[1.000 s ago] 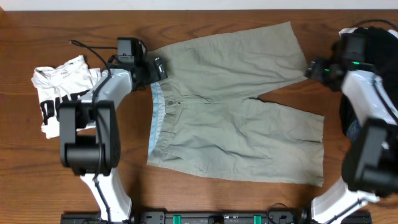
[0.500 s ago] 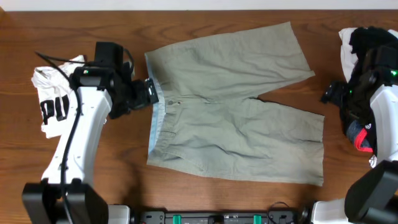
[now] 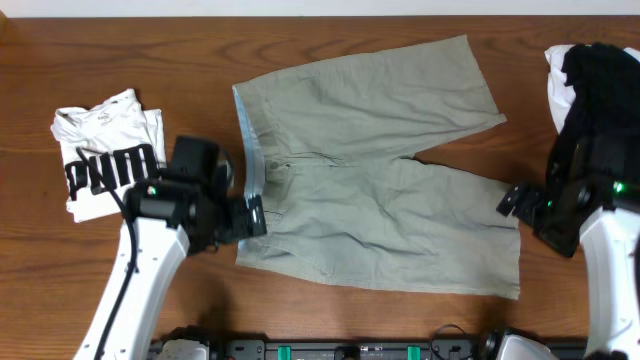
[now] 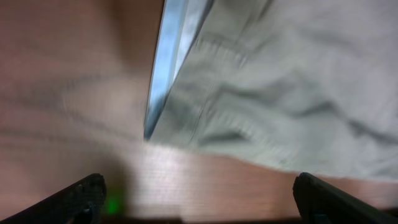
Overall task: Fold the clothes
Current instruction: 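Release the shorts and move both grippers to the bottom leg hems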
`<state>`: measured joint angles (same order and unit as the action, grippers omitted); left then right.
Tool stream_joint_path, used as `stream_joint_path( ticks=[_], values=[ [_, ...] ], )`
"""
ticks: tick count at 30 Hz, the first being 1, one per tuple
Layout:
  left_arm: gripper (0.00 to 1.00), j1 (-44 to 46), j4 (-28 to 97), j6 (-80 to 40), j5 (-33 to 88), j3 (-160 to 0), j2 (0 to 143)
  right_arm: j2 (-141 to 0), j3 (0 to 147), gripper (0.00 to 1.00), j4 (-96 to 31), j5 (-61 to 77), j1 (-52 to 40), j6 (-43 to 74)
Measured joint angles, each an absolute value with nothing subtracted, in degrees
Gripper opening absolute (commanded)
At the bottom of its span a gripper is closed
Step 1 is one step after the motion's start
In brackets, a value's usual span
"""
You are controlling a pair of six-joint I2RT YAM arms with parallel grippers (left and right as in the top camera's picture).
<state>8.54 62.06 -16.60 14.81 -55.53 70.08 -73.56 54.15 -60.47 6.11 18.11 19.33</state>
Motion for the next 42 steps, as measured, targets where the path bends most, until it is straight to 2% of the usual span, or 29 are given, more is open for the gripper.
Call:
stream_joint_path(
  ticks=[9, 17, 42],
  values=[
    [0.98, 8.93, 57.71, -20.56, 17.17, -41.32, 64.9, -67.96, 40.47, 0.91, -54.35, 6.68, 18.11, 28.38],
    [0.98, 8.93, 54.96, -21.21, 20.62, -36.84, 64.86, -67.96, 31.79, 0.89, -50.04, 6.61, 18.11, 33.56],
    [0.98, 8.93, 51.22, -22.24, 21.08, -36.12, 64.86, -67.96, 31.75, 0.88, -50.57, 6.37, 18.11, 35.59]
  ],
)
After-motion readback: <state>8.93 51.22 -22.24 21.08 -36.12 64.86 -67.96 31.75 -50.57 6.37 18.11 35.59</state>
